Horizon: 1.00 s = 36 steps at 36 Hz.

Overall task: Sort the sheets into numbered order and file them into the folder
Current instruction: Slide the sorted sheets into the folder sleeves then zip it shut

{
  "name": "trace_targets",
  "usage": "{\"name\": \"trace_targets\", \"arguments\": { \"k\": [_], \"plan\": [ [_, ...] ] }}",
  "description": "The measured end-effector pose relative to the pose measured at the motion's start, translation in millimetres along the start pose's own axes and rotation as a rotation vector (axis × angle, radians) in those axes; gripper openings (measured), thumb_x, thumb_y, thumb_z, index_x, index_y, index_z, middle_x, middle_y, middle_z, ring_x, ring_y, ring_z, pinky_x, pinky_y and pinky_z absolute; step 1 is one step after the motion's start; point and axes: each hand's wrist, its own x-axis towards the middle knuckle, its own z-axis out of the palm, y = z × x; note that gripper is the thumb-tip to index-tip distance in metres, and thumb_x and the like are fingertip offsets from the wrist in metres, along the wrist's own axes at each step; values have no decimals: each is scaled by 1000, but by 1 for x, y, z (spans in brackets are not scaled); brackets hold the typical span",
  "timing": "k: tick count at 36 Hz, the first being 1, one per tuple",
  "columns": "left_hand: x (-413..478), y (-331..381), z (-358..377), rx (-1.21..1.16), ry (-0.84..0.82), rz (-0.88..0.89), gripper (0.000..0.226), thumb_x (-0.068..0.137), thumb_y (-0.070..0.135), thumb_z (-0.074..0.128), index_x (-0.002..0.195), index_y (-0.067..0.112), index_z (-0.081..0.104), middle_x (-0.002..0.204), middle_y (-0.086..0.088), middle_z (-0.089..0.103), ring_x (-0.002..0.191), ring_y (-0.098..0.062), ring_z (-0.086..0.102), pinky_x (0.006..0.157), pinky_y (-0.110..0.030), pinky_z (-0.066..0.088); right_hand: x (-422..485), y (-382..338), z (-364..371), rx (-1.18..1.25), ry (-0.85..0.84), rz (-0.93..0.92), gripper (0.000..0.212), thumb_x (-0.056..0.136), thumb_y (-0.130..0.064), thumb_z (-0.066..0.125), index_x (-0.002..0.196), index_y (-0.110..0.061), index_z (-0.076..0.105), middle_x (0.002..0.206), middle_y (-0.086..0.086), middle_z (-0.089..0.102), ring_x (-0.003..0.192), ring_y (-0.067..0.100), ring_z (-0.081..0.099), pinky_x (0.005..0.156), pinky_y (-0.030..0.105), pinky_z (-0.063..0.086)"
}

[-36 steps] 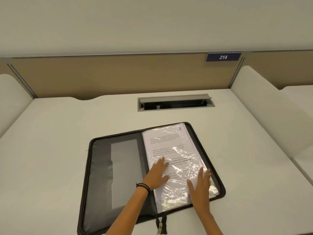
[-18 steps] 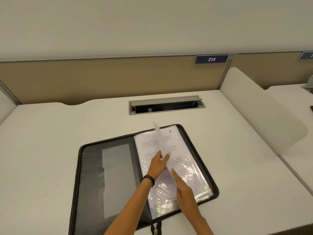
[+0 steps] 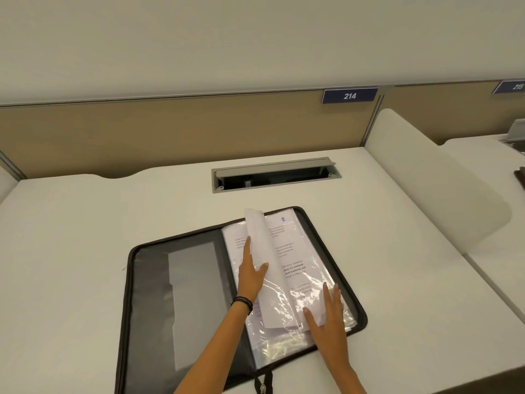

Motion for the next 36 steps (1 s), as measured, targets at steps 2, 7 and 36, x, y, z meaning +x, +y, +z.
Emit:
{"name": "trace_targets", "arguments": {
  "k": [2, 7, 36],
  "plan": [
    [1, -2, 0, 26, -2, 0, 59, 93, 2, 56, 145, 18, 33, 139, 3, 38, 123, -16, 43, 96, -19, 43, 2, 0, 0, -11, -19, -15, 80, 87, -39, 61, 144, -42, 5, 155, -15, -13, 141, 6, -12, 113, 37, 15],
    [5, -5, 2, 74, -10, -26, 35, 92, 2, 56, 125, 12, 54, 131, -4, 49, 116, -16, 48, 80, -5, 44, 4, -1, -1, 87, -58, -57, 83, 87, -36, 62, 145, -42, 4, 157, -17, -10, 144, 2, -8, 113, 31, 11],
    [14, 1, 15, 57, 116, -54, 49, 87, 30, 68, 59, 18, 29, 58, 1, 28, 56, -12, 27, 57, -22, 25, 1, -16, -12, 339, 70, 10, 65, 77, -76, 39, 126, -36, 51, 136, -32, 43, 129, -8, 37, 108, 26, 36]
  ]
}}
